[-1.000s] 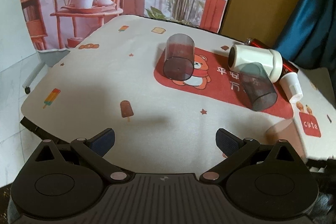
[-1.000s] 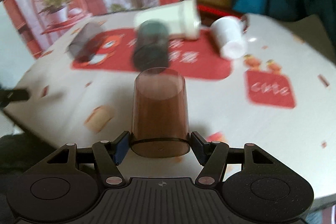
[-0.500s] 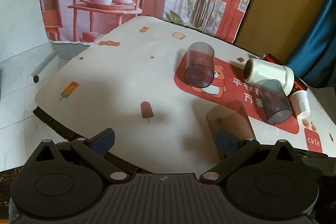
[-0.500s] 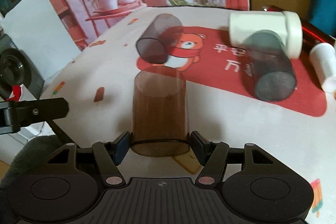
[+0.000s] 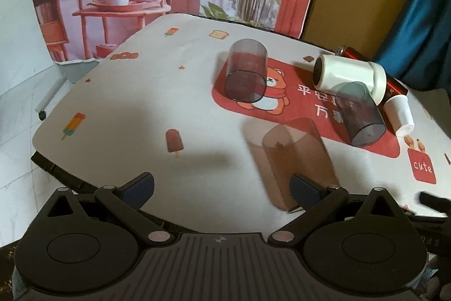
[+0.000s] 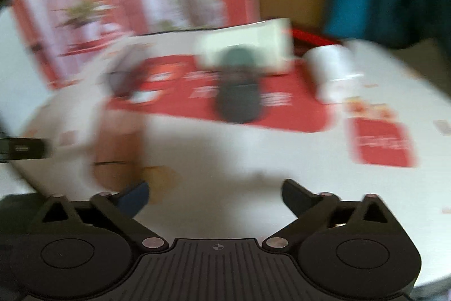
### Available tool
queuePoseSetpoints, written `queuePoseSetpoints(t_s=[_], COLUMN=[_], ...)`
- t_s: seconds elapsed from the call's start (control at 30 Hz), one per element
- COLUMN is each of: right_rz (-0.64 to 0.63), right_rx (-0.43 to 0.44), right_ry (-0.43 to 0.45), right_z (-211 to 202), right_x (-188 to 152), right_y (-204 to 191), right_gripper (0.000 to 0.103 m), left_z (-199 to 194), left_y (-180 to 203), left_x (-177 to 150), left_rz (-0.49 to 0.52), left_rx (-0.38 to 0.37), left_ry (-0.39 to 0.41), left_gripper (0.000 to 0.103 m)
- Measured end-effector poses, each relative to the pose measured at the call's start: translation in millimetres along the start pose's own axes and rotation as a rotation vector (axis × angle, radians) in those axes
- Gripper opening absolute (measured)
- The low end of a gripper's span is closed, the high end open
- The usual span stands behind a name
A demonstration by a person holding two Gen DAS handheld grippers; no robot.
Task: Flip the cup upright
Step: 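Lift the brown cup with the right tool while the left tool grasps it, then rotate the brown cup in the left tool until its opening faces up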
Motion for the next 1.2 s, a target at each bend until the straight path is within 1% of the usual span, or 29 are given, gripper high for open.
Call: queuePoseSetpoints(t_s=[0.03,0.07,0.13,0.2,0.27,0.4,0.5,0.6,0.7,0.73,0.8,0.93,1.2], right_rz=[-0.005,0.001,0.038,0.077,0.091,0.09,0.092,0.104,0.091,0.089,0.089,0.087,0.072], right_rx=[-0.069,-0.115,-0.183,-0.209,-0.202,-0.177,-0.175,-0.171,-0.169,-0.167,-0.165,-0.163,-0.157], right_ry=[0.022,0.029,0.027,0.026,0.018,0.029,0.031,0.012,0.005,0.002,-0.002,-0.013,-0.019], right_z=[-1.3,-1.3,0.2,1.7,4.5,1.7,-1.5,0.4,1.1,1.3,1.4,4.3,5.1], right_x=[0.8,0.2,-3.7,-8.2,-13.4,-16.1,-15.5,-15.8,-17.9,-18.4,-19.0,-20.1,-21.1], right_y=[14.6,25.8,47.6,61.3,65.9,66.7,64.3,61.2,59.2,58.4,57.4,55.7,51.0], right_gripper=[0.103,0.103,0.103,0.103,0.103,0.103,0.103,0.103,0.103,0.103,0.103,0.103,0.103], left_z=[0.1,1.0,2.1,6.2,14.8,31.7,42.3,52.8,61.7,62.7,64.1,66.0,71.1], left_y=[3.2,8.2,21.1,33.0,41.5,54.2,64.8,72.1,77.5,77.1,75.0,69.5,70.1], left_x=[1.0,3.1,6.5,9.6,12.3,16.9,19.6,18.6,13.3,10.5,7.8,6.6,1.6], left_rz=[0.008,0.023,0.06,0.087,0.096,0.075,0.069,0.066,0.088,0.099,0.11,0.094,0.096], left_rx=[0.001,0.001,0.003,0.004,0.014,0.024,0.026,0.024,0.024,0.037,0.047,0.052,0.033], left_ry=[-0.002,-0.003,0.0,-0.003,-0.018,-0.068,-0.091,-0.124,-0.157,-0.167,-0.179,-0.194,-0.214], left_gripper=[0.103,0.103,0.103,0.103,0.103,0.103,0.103,0.102,0.102,0.101,0.096,0.094,0.092])
Point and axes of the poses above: each gripper's, at about its wrist camera, not at the fingertips, and z roughly the way its jaws point, y to its right, x to its top, the point moved 10 cm from there along z, roughly the way its jaws point, and after that the axes turned 7 degrees about y, right-handed, at the moved point
